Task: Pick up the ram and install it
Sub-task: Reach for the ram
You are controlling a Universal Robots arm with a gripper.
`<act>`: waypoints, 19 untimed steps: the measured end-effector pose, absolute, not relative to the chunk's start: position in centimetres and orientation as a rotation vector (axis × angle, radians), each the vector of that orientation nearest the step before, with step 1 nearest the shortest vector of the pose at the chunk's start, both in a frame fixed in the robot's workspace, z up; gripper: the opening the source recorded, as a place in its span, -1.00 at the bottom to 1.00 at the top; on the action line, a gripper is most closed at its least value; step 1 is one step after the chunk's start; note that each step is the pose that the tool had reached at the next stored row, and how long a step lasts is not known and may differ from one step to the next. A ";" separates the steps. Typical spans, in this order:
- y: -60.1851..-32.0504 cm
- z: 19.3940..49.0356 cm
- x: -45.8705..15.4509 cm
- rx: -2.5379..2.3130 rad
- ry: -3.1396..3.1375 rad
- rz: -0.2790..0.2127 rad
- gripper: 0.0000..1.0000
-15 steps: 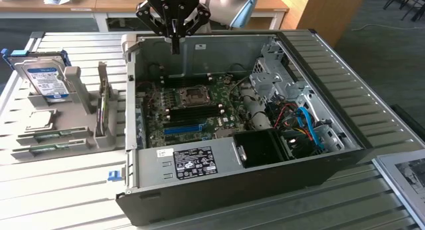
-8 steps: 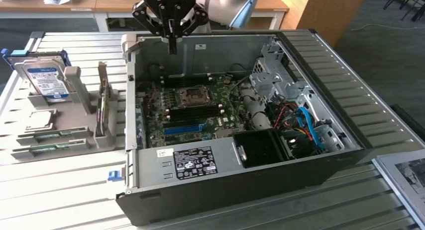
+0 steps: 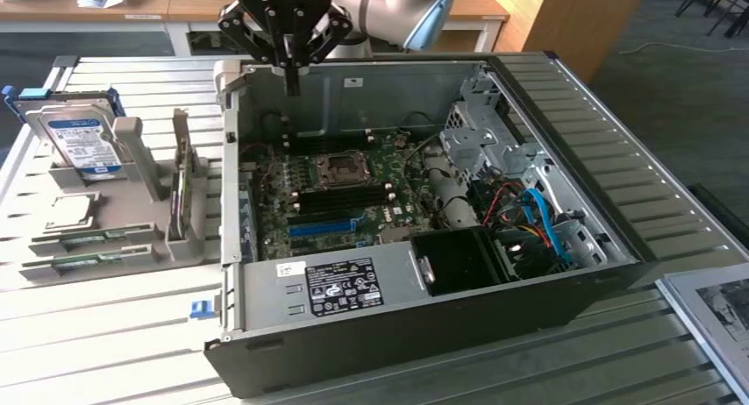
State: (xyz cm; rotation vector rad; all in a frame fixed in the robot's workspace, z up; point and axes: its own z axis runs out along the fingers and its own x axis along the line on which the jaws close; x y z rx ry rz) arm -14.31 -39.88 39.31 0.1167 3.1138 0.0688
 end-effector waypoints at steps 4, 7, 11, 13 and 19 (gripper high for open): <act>-39.9 39.3 -15.0 0.117 3.114 0.069 -0.80; -39.9 39.3 -15.5 0.117 3.115 0.069 -0.80; -39.9 39.3 -16.2 0.117 3.115 0.069 -0.80; -39.9 39.3 -16.6 0.117 3.115 0.069 -0.80; -39.9 39.2 -17.9 0.117 3.116 0.069 -0.80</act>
